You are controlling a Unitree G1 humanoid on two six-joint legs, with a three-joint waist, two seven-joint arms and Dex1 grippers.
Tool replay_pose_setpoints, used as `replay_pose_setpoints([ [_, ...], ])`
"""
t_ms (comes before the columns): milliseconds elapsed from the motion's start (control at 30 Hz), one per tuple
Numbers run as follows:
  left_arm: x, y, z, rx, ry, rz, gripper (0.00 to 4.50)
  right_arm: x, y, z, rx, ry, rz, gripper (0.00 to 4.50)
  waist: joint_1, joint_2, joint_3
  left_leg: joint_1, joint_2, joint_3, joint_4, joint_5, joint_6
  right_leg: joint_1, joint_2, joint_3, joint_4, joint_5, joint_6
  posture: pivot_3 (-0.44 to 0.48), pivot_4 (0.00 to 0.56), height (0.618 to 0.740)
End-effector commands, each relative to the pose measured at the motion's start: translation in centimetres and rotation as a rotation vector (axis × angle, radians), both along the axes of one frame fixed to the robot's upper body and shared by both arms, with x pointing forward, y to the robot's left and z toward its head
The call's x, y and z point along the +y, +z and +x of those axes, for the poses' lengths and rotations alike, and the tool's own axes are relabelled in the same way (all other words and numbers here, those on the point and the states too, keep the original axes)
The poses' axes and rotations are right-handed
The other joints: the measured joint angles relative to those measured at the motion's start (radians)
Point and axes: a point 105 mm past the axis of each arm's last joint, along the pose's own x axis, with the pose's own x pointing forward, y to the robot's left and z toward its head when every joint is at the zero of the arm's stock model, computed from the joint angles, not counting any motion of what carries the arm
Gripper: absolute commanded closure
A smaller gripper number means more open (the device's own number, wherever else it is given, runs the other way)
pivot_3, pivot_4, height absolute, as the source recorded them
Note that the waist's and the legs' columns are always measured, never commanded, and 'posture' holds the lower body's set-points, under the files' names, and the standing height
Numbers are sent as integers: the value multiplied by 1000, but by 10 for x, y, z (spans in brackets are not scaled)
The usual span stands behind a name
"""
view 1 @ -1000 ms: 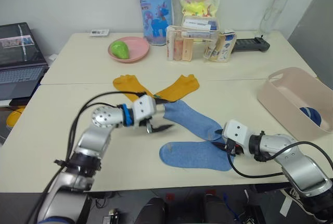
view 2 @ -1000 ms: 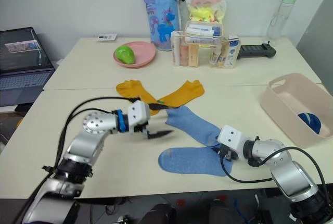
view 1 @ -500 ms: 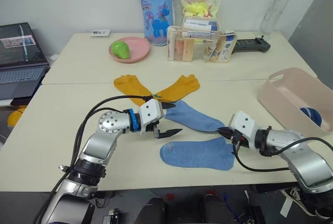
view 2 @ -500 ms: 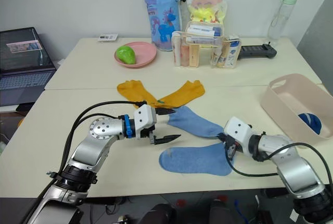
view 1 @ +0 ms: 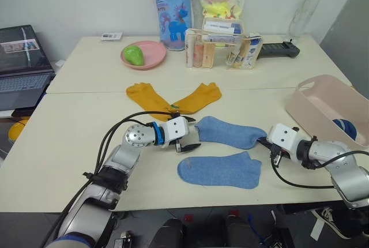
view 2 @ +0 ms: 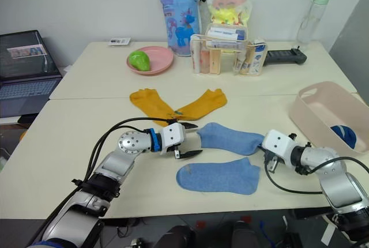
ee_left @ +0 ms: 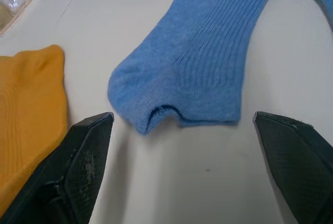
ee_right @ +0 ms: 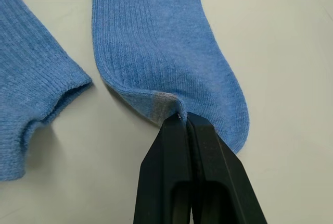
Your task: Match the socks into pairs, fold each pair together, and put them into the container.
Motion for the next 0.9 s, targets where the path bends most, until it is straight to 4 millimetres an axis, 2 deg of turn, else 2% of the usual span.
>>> replay_pose_setpoints([
  [33, -17, -2, 4, -51, -39, 25, 179, 3, 16, -1, -37, 8, 44, 4491, 5, 0, 0, 0, 0, 0, 0, 0, 0, 0, 0, 0, 0, 0, 0, 0, 150, 740],
  [167, -20, -10, 1, -34, -84, 65, 1223, 7, 19, -2, -37, 3, 72, 4500, 5, 0, 0, 0, 0, 0, 0, 0, 0, 0, 0, 1, 0, 0, 0, 0, 150, 740],
  [367, -9, -21, 3, 24, -68, 127, 3210, 6, 19, -5, -33, -2, 65, 4500, 5, 0, 0, 1, 0, 0, 0, 0, 0, 0, 0, 0, 1, 0, 0, 0, 150, 740],
  [433, -8, -21, 3, 31, -65, 125, 3867, 7, 19, -5, -34, -2, 66, 4500, 4, 0, 0, 1, 0, 0, 0, 0, 0, 0, 0, 0, 2, 0, 0, 0, 150, 740],
  [500, -13, -10, 7, 38, -46, 44, 4479, 10, 21, -5, -40, 9, 70, 4500, 2, 0, 0, 1, 0, 0, 0, 0, 0, 0, 0, 0, 2, 0, 0, 0, 150, 740],
  [633, -18, 0, 3, 74, -68, -14, 4479, 18, 26, -1, -61, 27, 86, 4500, -1, 0, 0, 1, 0, 0, 0, 0, 0, 0, 1, 0, 2, 0, 0, 0, 150, 740],
  [767, -15, 14, 1, 81, -79, -49, 4479, 18, 31, 5, -99, 20, 70, 4500, -2, 0, 0, 0, 0, 0, 0, 0, 0, -1, 1, 0, 2, 0, 0, 0, 150, 740],
  [867, -12, 30, -7, 75, -113, -69, 4479, 16, 33, 12, -137, 3, 54, 4500, -4, 0, 0, 0, 0, 0, 0, 0, 0, -1, 0, 0, 1, 0, 0, 0, 150, 740],
  [900, -15, 46, -17, 59, -170, -101, 4479, 18, 36, 20, -176, -10, 48, 4500, -6, 0, 0, 0, 0, 0, 0, 0, 0, -1, 0, 0, 1, 0, 0, 0, 150, 740],
])
